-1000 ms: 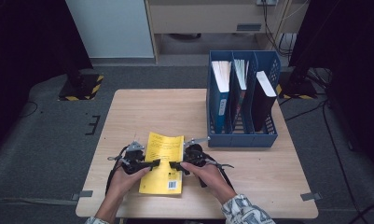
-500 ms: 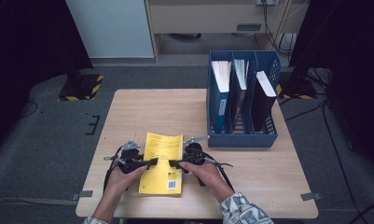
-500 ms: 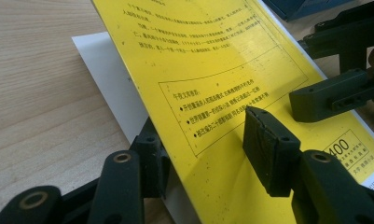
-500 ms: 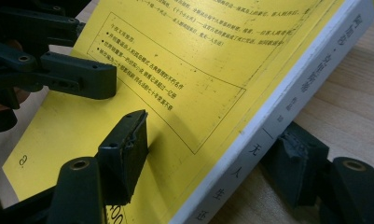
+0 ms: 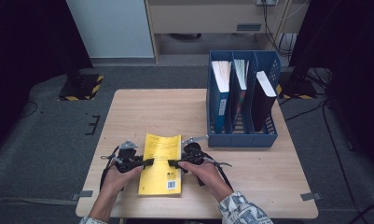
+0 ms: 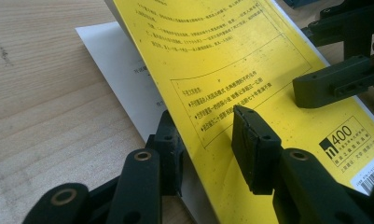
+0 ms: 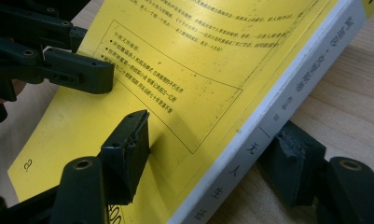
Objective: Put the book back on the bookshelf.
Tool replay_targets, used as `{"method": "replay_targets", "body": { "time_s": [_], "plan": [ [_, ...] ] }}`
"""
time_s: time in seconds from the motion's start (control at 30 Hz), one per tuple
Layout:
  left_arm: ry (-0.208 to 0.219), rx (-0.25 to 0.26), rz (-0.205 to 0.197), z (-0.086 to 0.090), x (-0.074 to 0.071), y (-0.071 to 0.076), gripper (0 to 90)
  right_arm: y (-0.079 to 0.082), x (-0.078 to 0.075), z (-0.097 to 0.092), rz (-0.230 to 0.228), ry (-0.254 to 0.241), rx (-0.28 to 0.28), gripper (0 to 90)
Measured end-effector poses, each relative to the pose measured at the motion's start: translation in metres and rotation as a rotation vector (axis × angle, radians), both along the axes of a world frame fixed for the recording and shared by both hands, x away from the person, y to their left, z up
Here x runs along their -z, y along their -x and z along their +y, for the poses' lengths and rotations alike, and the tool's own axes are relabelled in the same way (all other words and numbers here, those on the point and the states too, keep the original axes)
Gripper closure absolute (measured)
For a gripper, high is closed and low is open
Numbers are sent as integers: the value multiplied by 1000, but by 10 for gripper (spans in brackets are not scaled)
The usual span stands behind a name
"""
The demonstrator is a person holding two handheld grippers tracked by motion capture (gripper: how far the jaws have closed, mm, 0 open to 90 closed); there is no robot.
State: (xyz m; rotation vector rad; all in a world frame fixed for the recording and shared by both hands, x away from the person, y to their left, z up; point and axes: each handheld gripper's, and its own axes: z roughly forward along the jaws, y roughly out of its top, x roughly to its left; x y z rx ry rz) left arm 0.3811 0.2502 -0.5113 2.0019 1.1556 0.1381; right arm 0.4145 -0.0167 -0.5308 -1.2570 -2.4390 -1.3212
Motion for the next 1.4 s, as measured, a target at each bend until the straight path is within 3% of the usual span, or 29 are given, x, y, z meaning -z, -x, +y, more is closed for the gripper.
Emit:
{"method": "replay_targets", "body": {
  "time_s": [0.23,0.3,0.4,0.53,0.67,0.87,0.93,1.07,1.2,1.4],
  "plan": [
    [0,6,-1,-1,0,0,662,-1,0,3,-11,10,-4,324],
    [4,7,1,-1,0,0,667,-1,0,4,-25,18,-4,340],
    [10,10,-11,-1,-3,0,710,-3,-1,3,-7,10,6,386],
    [15,20,-22,2,-8,2,741,-3,-15,1,-36,-7,0,485],
    [32,21,-21,4,-9,3,750,1,-28,4,-65,14,-21,496],
    [40,25,-27,4,-9,3,761,-5,-22,8,-27,25,-34,454],
    [40,23,-24,4,-9,2,762,-6,-21,9,-19,22,-24,480],
    [53,20,-28,5,-10,1,767,-7,-22,9,-38,11,-19,514],
    [61,21,-63,4,-21,-4,781,-11,-37,7,-88,16,-3,563],
    [49,34,-107,1,-38,-6,804,-13,-57,6,-128,21,3,595]
  ]
}}
